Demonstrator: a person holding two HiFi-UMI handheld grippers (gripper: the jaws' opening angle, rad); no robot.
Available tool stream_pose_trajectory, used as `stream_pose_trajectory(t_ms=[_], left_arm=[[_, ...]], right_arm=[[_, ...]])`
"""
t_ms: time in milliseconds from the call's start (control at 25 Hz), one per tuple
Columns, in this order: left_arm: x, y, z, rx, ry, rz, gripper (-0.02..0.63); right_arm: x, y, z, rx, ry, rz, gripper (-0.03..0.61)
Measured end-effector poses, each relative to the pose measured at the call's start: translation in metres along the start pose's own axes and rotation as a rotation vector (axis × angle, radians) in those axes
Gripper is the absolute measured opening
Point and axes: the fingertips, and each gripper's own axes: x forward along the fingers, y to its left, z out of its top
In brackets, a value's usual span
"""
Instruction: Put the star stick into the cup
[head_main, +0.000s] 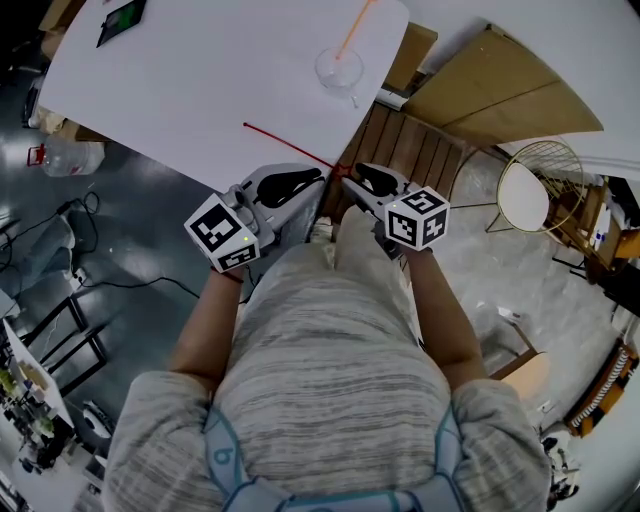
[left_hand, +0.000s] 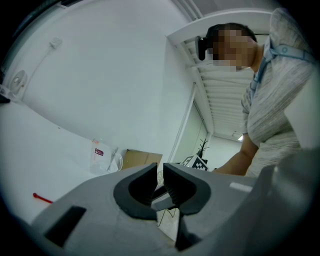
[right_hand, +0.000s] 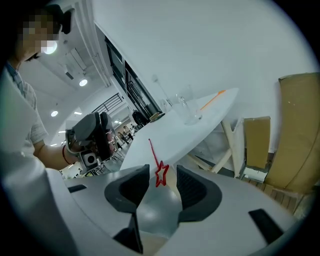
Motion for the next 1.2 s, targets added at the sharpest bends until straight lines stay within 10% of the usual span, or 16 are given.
stream_pose_trajectory(t_ms=[1200], left_arm=[[-0.002, 0.005, -0.003, -0.001, 0.011, 0.023, 0.044]], right_arm=[[0.030, 0.002, -0.007, 0.074, 0.036, 0.085, 0.064]])
